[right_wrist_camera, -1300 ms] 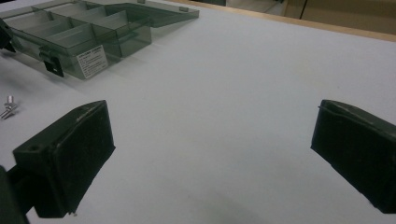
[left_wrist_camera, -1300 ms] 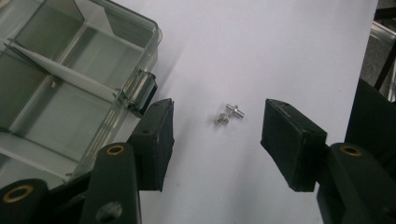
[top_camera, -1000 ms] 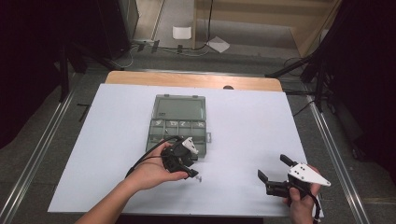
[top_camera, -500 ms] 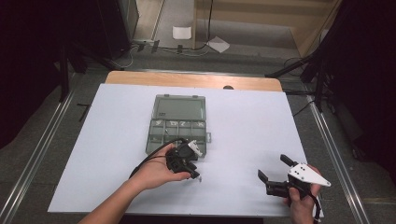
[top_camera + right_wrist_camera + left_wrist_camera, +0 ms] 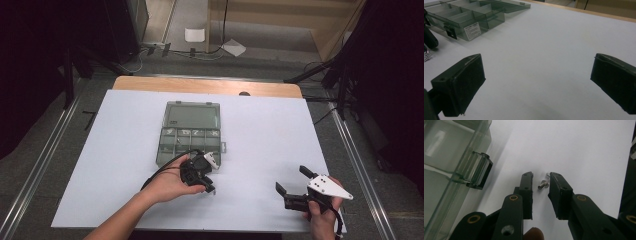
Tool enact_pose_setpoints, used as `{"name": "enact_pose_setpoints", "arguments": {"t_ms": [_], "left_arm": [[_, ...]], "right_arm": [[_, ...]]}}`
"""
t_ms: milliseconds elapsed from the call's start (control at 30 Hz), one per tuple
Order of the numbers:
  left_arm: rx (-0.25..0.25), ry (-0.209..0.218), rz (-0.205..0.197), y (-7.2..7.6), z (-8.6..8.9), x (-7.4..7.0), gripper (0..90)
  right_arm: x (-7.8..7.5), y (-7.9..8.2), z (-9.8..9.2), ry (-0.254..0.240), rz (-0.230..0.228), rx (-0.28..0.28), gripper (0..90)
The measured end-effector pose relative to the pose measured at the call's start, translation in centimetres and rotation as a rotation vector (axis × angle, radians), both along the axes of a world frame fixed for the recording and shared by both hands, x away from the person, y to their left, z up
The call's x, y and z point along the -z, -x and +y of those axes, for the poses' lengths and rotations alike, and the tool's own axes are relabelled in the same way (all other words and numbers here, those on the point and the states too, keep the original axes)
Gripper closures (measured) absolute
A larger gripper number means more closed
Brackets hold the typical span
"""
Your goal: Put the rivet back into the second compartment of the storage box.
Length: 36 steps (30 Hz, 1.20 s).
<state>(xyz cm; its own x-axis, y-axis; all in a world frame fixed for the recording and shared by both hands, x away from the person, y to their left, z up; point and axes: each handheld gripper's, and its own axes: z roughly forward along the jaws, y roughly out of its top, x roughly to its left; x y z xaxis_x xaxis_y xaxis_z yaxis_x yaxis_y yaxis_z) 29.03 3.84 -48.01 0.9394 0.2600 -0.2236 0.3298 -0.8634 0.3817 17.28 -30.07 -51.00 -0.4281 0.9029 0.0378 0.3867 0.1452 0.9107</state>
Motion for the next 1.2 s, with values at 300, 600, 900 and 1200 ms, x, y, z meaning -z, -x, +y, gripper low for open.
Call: {"name": "enact_pose_setpoints", "arguments": {"t_ms": [300, 600, 900, 1200], "left_arm": [[0.043, -0.018, -0.011, 0.6, -0.2, 0.1, 83.6], [0.043, -0.028, -0.023, 0.8, -0.2, 0.0, 86.0], [0.015, -0.002, -0.024, 0.6, 0.5, -0.7, 86.1], [0.0, 0.006, -0.03, 0.4, 1.1, -1.1, 86.6]], "right_arm": [[0.1, -0.1, 0.0, 0.003, 0.002, 0.0, 0.0], [0.1, -0.1, 0.0, 0.004, 0.004, 0.001, 0.0], [0.1, -0.1, 0.0, 0.005, 0.003, 0.002, 0.0], [0.0, -0.1, 0.0, 0.006, -0.002, 0.0, 0.0]]}}
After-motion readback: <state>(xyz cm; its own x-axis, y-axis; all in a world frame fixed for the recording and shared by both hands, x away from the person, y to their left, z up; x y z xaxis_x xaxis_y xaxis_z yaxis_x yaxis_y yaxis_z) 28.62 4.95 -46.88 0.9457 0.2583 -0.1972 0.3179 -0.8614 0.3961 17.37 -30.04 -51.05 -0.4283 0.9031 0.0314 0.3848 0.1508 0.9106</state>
